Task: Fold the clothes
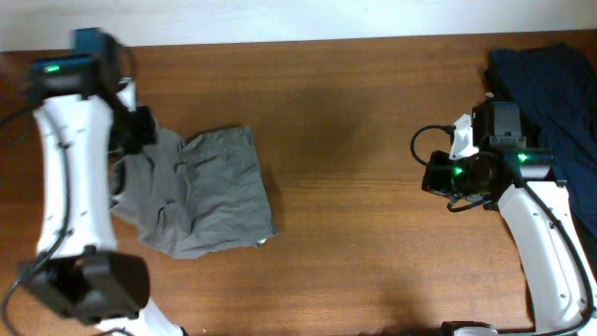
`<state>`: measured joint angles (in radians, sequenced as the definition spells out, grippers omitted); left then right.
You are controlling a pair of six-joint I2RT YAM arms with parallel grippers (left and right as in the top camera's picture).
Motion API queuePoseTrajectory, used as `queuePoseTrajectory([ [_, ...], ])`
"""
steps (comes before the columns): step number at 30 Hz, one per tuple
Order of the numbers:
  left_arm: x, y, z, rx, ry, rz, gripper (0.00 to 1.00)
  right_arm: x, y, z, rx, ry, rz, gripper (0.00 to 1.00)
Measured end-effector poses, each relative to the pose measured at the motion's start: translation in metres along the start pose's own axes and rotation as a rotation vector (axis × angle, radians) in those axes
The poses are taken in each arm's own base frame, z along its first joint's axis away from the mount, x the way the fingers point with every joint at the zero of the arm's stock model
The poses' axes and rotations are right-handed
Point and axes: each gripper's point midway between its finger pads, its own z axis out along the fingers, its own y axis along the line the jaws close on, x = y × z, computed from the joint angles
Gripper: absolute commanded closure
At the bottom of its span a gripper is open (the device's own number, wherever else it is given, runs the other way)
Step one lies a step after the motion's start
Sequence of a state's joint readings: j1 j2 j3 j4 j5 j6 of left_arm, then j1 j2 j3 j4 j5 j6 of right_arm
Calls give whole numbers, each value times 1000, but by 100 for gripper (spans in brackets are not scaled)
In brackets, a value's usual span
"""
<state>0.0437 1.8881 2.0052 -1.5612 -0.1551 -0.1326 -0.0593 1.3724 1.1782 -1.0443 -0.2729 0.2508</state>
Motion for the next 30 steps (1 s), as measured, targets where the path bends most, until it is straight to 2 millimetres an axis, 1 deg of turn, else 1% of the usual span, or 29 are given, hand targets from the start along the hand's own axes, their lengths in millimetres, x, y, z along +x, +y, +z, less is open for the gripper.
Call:
queuePoseTrajectory([
  [3,-8,-35,25,-24,29,29,98,1,0,0,1,6,1,96],
  [4,-7,-46,34,-33,48,38,98,2,-1,0,2,8,1,96],
  [5,-3,-64,49,-52,86,47,98,3,-1,0,3,10,3,96],
  [6,0,-75,58,-59,107,55,98,3,-1,0,3,11,2,96],
  [10,11,-109,84,-104,164,73,98,6,-2,0,6,25,7,96],
  [11,15,-115,89,-113,180,79,98,7,-2,0,7,27,7,96],
  [12,18,-121,94,-121,193,87,96,7,-2,0,8,28,7,96],
  [13,21,-129,99,-126,199,95,92,7,-2,0,8,28,5,96],
  [14,22,-134,102,-128,200,102,82,7,-2,0,8,29,-1,96],
  [15,22,-143,106,-125,190,111,67,8,-2,0,8,32,-6,96],
  [16,21,-150,108,-119,174,114,60,9,-2,0,9,35,-8,96],
  [18,19,-159,108,-110,154,104,42,11,-3,0,11,44,-8,96],
  [19,20,-162,108,-108,149,102,39,12,-3,0,12,48,-8,96],
  [21,21,-166,107,-105,146,90,39,13,-3,0,13,52,-8,96],
  [23,23,-166,107,-105,154,85,39,14,-3,-1,14,56,-8,96],
  [24,25,-164,106,-110,167,87,39,14,-3,-1,14,55,-9,96],
  [25,34,-156,101,-132,215,90,39,14,-3,0,13,55,-15,96],
  [26,38,-153,97,-140,235,90,40,14,-3,0,9,55,-27,95],
  [27,40,-146,89,-152,262,87,39,13,-1,0,-1,55,-42,95],
  [29,29,-136,74,-136,249,68,33,14,11,0,-62,57,-104,95],
  [30,17,-130,68,-112,218,51,31,14,17,0,-87,55,-131,95],
])
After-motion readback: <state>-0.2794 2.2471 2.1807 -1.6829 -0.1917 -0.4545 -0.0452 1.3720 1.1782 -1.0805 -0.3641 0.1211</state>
